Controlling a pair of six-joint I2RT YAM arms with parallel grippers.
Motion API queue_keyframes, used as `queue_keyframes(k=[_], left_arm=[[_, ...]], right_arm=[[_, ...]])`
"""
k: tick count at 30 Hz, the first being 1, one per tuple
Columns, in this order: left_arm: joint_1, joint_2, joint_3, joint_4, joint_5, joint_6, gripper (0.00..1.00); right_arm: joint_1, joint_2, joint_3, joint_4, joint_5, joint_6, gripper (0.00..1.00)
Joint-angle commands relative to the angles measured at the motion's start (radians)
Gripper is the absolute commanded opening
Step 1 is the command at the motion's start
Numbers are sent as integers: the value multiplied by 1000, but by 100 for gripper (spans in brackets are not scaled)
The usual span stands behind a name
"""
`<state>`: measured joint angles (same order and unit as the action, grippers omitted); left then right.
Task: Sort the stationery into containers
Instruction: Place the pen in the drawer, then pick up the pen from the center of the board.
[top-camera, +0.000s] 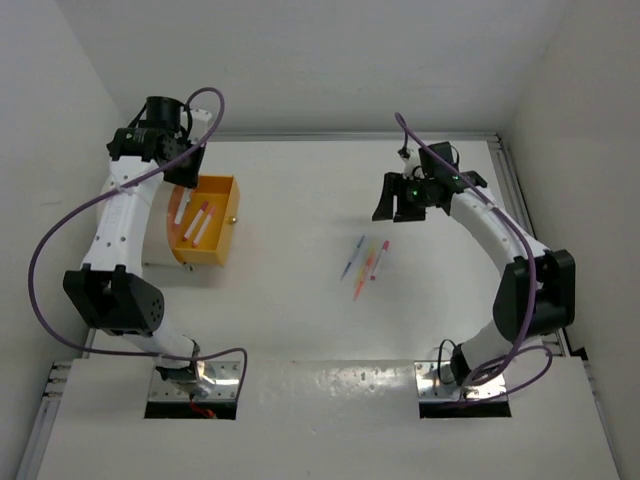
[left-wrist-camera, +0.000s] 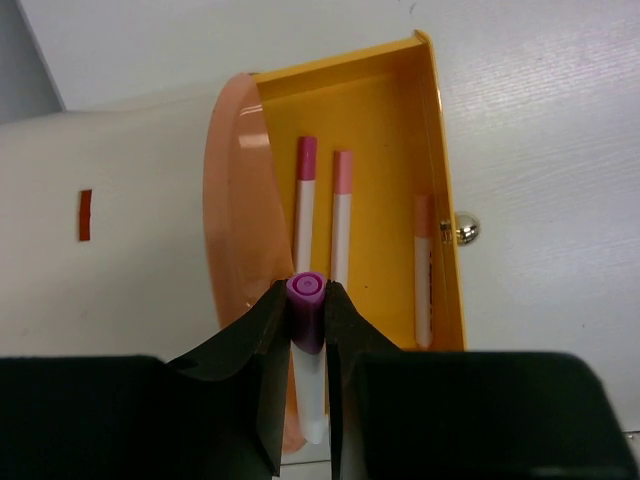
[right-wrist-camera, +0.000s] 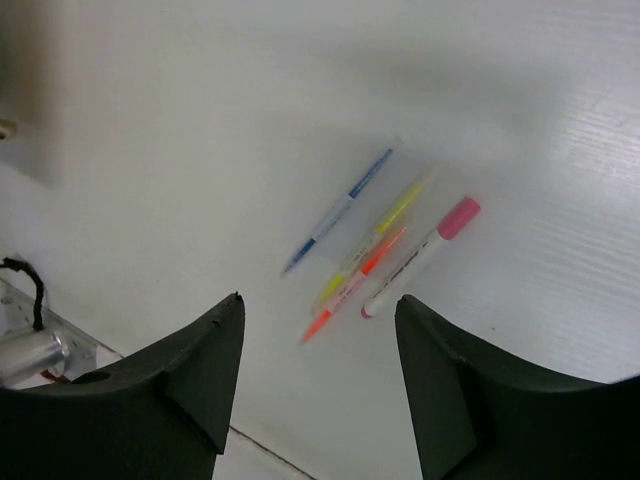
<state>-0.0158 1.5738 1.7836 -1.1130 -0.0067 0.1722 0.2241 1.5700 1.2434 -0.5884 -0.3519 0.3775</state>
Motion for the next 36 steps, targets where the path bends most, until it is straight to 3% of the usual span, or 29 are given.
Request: queue_keyframes(k=[1, 6, 9, 15, 19, 23, 27, 31, 36], left_arm=[[2, 8, 3, 51, -13, -2, 10], [-6, 43, 4, 54, 42, -36, 13], [-16, 43, -7, 67, 76, -46, 21], [-50, 37, 5, 61, 91, -60, 57], [-53, 38, 85, 33, 86, -65, 59], [-58, 6, 157, 38, 122, -62, 59], [-79, -23, 172, 45, 140, -60, 59], [-84, -53, 140, 50, 129, -57, 59], [-85, -78, 102, 62, 117, -53, 59]], right_arm=[[-35, 36, -9, 15, 37, 72, 61], [-49, 84, -32, 29, 51, 101, 61], [-54, 99, -41, 32, 54, 106, 63], [-68, 107, -68, 29, 71, 112, 64], [-71, 107, -93, 25, 91, 129, 61], [-65, 122, -128, 24, 122, 158, 42], [-43, 165, -118, 16, 203, 141, 34], [-31, 211, -84, 19, 246, 133, 36], [9, 268, -44, 24, 281, 130, 47]])
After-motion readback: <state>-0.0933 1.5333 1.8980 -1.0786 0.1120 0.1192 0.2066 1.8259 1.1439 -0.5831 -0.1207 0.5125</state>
